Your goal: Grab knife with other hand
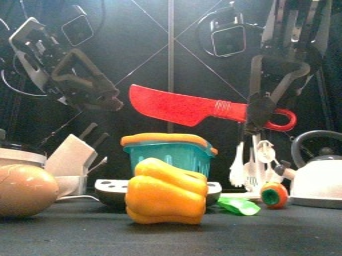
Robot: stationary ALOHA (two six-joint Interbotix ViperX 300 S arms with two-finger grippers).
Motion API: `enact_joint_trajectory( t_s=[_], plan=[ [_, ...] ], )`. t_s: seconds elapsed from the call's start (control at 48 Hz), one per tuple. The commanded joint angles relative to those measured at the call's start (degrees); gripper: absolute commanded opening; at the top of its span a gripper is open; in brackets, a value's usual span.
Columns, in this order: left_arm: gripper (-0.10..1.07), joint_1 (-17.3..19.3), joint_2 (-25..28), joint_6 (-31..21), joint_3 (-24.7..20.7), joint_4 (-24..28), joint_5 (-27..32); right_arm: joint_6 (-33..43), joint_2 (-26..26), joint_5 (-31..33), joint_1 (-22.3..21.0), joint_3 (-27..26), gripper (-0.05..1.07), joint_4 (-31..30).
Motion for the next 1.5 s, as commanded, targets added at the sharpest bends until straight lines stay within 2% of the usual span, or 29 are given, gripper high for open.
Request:
enact_joint_trajectory(
  t_s=[0.0,0.125,0.208,0.375,0.542,0.708,0.917,1.042,1.167,1.479],
  plan=[
    [0.82,0.4,1.2,0.1,-2.8,2.4,0.3,-0.1,-0.7,-0.1,0.1,-1.3,0.20,-0.5],
    [0.90,0.3,3.7,-0.7,-5.4,6.5,1.7,-0.1,-0.6,-0.1,0.1,-1.4,0.20,-1.0],
    [0.92,0.2,4.9,-0.9,-6.8,7.3,2.9,-0.1,-0.5,-0.1,0.1,-1.5,0.20,-1.4],
    [0.93,0.2,6.3,-1.3,-8.6,5.9,3.3,-0.1,-0.3,-0.2,0.1,-1.6,0.20,-1.8],
    [0.91,0.9,6.4,-1.7,-8.6,3.0,3.7,-0.1,0.4,-0.4,0.1,-1.8,0.20,-1.8],
    [0.83,1.0,6.1,-1.8,-8.7,1.3,5.4,-0.1,0.4,-0.4,0.0,-2.0,0.20,-2.1],
    [0.61,1.1,6.4,-1.7,-9.5,2.0,6.4,-0.1,0.5,-0.4,-0.3,-2.7,0.20,-2.3],
    [0.52,1.1,6.3,-1.7,-9.2,2.5,6.4,-0.1,0.5,-0.1,-0.4,-2.7,0.20,-2.3],
    [0.48,1.0,6.2,-1.7,-8.9,2.5,6.5,-0.1,0.4,0.2,-0.3,-2.9,0.20,-2.3],
    [0.48,-1.0,6.3,-1.7,-8.3,2.6,6.6,-0.2,-2.8,3.3,-0.2,-3.0,0.20,-2.5]
  ],
)
